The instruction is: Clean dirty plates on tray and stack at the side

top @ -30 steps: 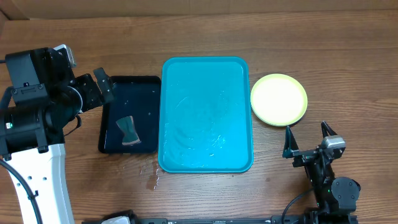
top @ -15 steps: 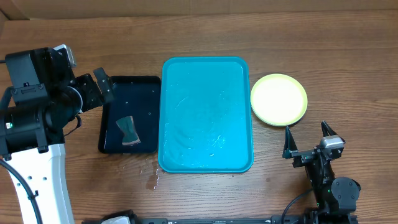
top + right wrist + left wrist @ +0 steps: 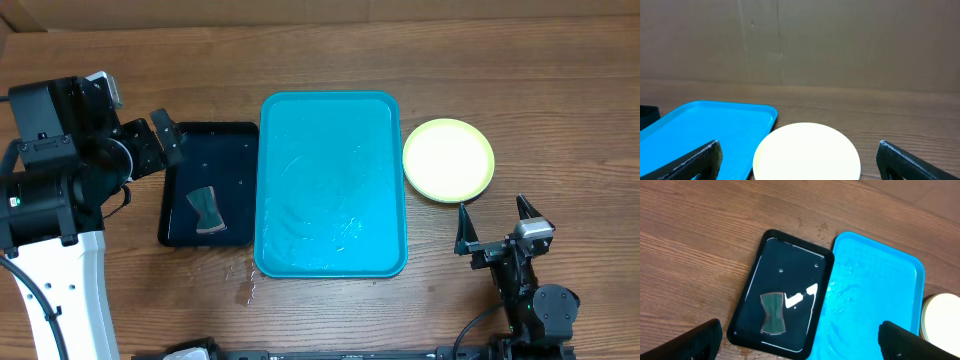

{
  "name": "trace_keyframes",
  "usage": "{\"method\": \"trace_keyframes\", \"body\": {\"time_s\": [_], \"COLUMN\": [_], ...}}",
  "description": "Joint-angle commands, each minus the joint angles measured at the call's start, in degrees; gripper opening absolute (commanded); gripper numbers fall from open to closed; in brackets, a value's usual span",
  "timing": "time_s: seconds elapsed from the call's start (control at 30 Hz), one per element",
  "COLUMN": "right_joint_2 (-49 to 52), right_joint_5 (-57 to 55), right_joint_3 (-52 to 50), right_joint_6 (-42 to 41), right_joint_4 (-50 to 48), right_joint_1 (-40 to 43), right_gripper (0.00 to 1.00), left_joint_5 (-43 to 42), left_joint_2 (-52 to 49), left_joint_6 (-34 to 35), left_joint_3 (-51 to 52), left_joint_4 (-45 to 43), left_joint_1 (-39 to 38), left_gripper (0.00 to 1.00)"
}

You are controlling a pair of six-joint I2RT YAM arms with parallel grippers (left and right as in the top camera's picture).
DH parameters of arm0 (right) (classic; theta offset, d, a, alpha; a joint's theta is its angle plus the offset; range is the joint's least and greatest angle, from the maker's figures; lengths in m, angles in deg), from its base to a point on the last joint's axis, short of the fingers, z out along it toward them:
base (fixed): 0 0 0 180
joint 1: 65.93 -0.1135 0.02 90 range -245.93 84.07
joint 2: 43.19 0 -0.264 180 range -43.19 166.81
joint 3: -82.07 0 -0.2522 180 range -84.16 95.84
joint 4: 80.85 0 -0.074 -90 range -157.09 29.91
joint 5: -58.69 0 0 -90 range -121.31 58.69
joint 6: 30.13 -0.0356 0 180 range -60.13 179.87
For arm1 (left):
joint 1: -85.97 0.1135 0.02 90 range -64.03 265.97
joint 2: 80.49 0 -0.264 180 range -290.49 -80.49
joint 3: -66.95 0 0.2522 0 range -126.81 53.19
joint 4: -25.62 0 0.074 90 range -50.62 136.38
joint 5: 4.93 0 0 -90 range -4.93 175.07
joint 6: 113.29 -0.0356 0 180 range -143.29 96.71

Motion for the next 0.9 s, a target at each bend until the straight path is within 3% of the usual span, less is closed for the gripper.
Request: {"method": "trace_keyframes", "body": {"time_s": [0.0,0.23,0.43,0.6,0.87], "right_joint_2": [-0.5,-0.5,-0.5,-0.5,-0.5], "right_joint_5": [0.3,0.3,0.3,0.3,0.3], "right_joint_3": [-0.6,-0.6,-0.6,-0.6,-0.6], "right_joint_6": [0.4,0.4,0.4,0.4,0.4], "right_joint_4": [-0.3,-0.3,-0.3,-0.3,-0.3], "right_joint_1": [-0.3,-0.3,-0.3,-0.3,-0.3], "right_gripper": [1.00,1.00,1.00,1.00,1.00], "left_joint_5": [0.4,0.4,0.4,12.3,17.1], "left_joint_2": [-0.3,0.7,6.7,15.0,30.8], "left_joint_6": [0.8,0.8,0.8,0.8,0.3], "left_joint_3": [-0.8,-0.8,-0.8,-0.8,-0.6], "left_joint_4": [-0.1,-0.1,-0.1,-0.1,1.5], "left_joint_1": [0.1,-0.5,-8.4,-11.0,-11.0], "left_gripper": [1.00,1.00,1.00,1.00,1.00]}}
